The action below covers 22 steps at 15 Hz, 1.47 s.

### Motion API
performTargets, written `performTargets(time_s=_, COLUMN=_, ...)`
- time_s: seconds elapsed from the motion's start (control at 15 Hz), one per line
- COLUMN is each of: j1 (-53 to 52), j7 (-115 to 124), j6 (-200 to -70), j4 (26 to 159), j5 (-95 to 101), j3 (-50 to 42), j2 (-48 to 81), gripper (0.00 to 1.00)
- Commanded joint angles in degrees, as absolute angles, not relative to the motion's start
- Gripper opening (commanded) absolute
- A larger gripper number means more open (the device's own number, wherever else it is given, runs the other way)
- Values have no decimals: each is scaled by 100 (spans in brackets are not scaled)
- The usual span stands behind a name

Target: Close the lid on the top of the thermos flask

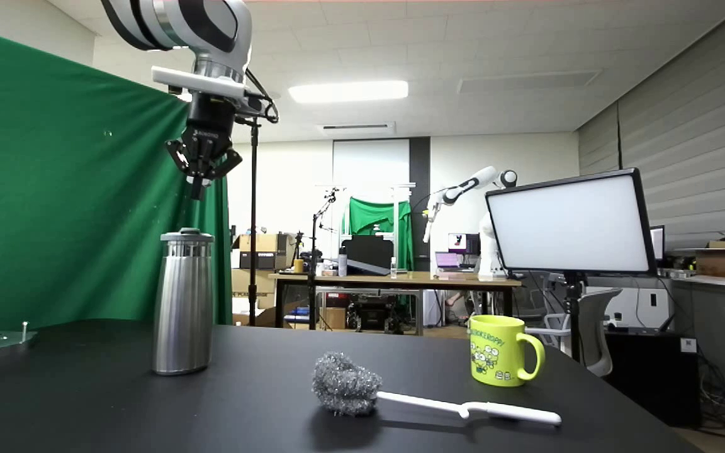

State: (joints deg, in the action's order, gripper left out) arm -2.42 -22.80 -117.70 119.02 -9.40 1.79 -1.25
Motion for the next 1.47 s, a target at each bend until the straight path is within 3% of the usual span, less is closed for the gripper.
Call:
performTargets(time_s=0.0, j1=-265, j7=-2437, j6=-12044, j4=12092, j5=-1057, j3=202, j2=-146, gripper=0)
performTargets(time_s=1.4, j1=-265, j7=-2573, j6=-12713, j4=12368, j5=-1008, j3=273, j2=80, gripper=0)
